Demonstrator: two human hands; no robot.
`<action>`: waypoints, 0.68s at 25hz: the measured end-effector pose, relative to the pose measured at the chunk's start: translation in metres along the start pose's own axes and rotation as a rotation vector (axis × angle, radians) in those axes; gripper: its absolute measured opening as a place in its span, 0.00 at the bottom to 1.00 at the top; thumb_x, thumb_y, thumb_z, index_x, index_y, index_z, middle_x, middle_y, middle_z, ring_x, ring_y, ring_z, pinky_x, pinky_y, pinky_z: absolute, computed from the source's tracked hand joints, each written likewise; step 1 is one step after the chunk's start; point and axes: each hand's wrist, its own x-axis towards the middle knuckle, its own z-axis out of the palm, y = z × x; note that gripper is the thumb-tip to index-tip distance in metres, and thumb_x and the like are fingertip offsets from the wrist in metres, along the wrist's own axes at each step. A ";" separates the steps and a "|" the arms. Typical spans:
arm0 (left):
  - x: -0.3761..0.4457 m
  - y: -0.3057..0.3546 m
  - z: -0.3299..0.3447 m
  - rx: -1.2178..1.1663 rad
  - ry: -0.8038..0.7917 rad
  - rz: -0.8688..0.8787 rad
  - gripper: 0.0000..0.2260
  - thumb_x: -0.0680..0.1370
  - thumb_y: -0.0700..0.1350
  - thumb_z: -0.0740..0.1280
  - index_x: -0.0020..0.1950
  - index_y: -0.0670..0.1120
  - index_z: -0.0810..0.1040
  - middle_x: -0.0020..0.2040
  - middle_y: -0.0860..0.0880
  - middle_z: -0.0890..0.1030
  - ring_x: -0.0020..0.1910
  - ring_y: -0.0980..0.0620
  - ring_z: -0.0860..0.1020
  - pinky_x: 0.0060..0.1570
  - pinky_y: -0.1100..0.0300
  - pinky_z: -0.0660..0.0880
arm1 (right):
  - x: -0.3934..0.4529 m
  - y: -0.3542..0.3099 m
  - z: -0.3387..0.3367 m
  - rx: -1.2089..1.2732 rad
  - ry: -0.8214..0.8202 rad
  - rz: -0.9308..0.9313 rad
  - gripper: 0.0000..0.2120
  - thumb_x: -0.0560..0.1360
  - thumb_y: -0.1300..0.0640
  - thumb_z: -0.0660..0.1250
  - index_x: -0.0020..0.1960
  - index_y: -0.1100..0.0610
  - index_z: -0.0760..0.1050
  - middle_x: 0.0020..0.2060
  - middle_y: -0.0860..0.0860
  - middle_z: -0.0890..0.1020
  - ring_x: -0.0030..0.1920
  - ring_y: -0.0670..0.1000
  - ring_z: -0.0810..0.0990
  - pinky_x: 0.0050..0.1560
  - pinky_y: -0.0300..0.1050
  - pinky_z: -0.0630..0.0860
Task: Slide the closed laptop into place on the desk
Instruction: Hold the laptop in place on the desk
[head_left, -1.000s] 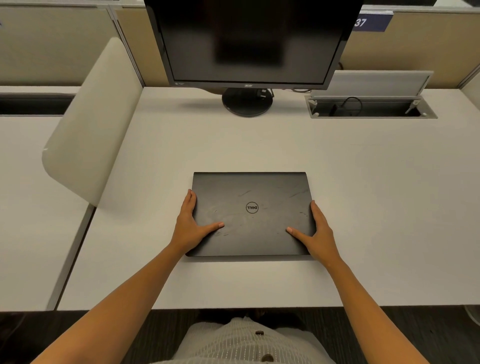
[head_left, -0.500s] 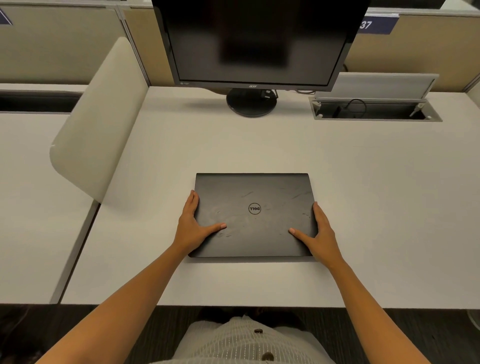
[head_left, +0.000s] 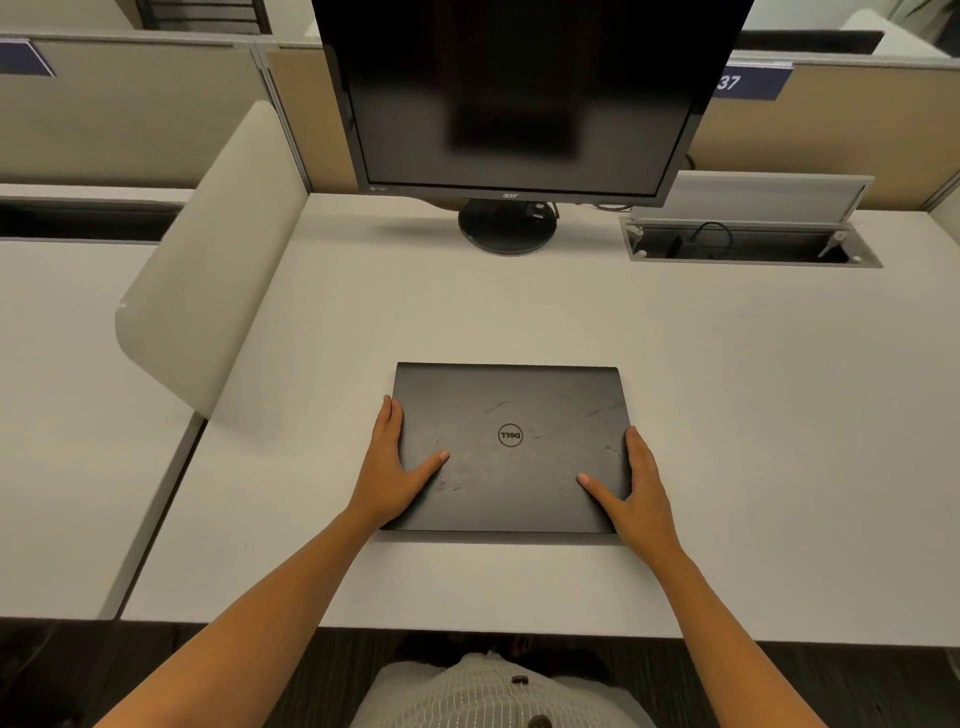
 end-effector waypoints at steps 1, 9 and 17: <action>0.000 0.000 0.001 0.031 -0.007 0.019 0.48 0.76 0.64 0.69 0.84 0.48 0.45 0.84 0.54 0.45 0.80 0.60 0.47 0.76 0.61 0.48 | -0.001 0.001 0.001 -0.030 0.005 -0.017 0.48 0.73 0.37 0.68 0.83 0.50 0.48 0.81 0.45 0.55 0.79 0.46 0.56 0.75 0.45 0.57; 0.002 0.003 0.004 0.361 0.003 0.116 0.39 0.82 0.64 0.57 0.84 0.45 0.46 0.84 0.49 0.44 0.83 0.49 0.42 0.79 0.53 0.39 | 0.002 0.001 0.002 -0.110 -0.005 -0.120 0.42 0.77 0.39 0.63 0.82 0.54 0.49 0.82 0.46 0.52 0.78 0.41 0.52 0.77 0.43 0.52; 0.006 0.006 0.004 0.412 0.037 0.112 0.38 0.81 0.65 0.57 0.84 0.44 0.51 0.84 0.47 0.49 0.83 0.48 0.45 0.79 0.53 0.39 | 0.008 -0.009 0.003 -0.404 0.100 -0.145 0.36 0.80 0.42 0.63 0.80 0.59 0.58 0.80 0.54 0.61 0.78 0.56 0.62 0.78 0.58 0.57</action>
